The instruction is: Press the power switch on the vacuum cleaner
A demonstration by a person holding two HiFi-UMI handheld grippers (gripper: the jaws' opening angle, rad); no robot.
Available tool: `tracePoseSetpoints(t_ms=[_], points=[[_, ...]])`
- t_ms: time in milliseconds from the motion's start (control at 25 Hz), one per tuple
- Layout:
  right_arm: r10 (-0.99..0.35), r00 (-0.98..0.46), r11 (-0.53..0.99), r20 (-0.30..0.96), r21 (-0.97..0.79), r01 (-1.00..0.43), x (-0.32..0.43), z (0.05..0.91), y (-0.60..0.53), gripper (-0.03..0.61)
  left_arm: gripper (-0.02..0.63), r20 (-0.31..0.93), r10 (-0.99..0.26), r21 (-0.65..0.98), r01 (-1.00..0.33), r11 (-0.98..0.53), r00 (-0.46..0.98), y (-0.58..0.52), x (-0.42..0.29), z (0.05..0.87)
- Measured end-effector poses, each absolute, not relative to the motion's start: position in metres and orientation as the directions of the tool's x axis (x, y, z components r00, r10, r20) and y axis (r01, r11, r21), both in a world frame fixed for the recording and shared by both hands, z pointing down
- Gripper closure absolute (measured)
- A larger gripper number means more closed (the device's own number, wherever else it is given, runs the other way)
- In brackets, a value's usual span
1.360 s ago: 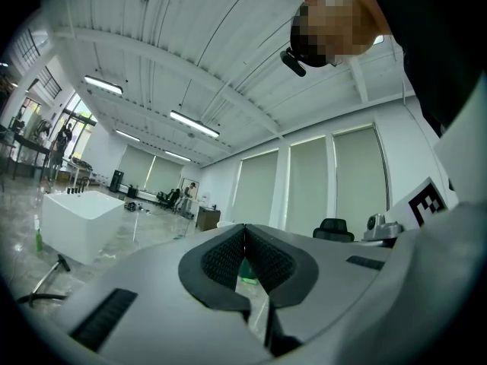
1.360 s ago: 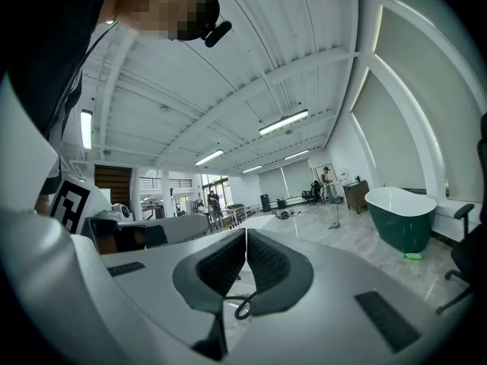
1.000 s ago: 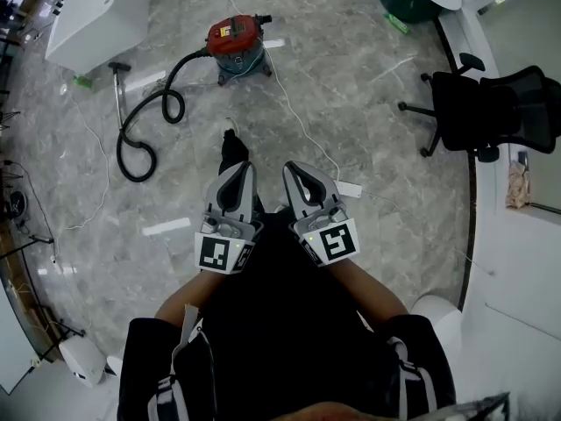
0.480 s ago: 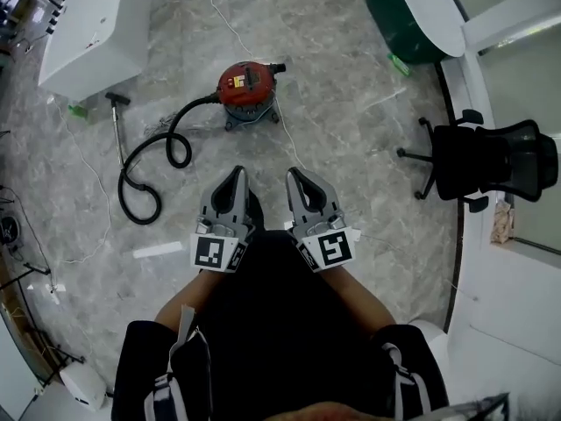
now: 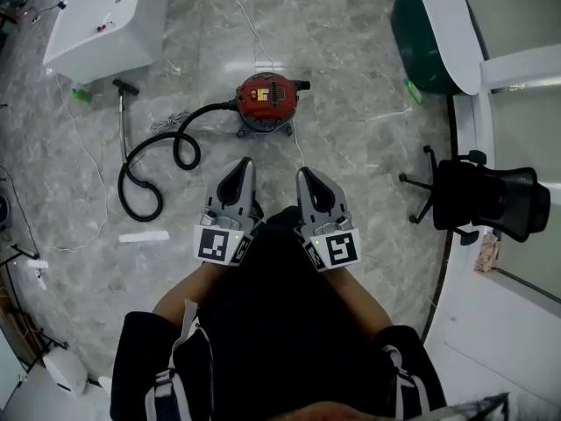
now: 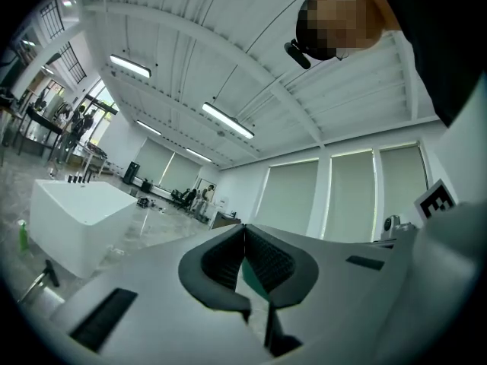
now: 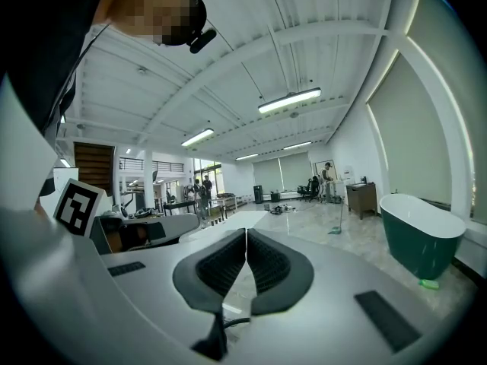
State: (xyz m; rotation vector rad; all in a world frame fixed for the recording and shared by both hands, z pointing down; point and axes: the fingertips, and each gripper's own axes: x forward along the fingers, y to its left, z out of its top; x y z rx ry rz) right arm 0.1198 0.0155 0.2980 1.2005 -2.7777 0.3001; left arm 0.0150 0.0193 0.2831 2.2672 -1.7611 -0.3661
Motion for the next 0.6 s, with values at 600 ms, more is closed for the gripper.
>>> tracePoseSetpoints(t_ms=[600], points=[[-0.631, -0.756, 0.745, 0.171, -0.136, -0.653, 0.085, 0.298, -0.039, 0.558, 0.595, -0.032, -0.983, 0.280, -0.942, -0.184, 0.182, -0.014, 0.001, 0.273]])
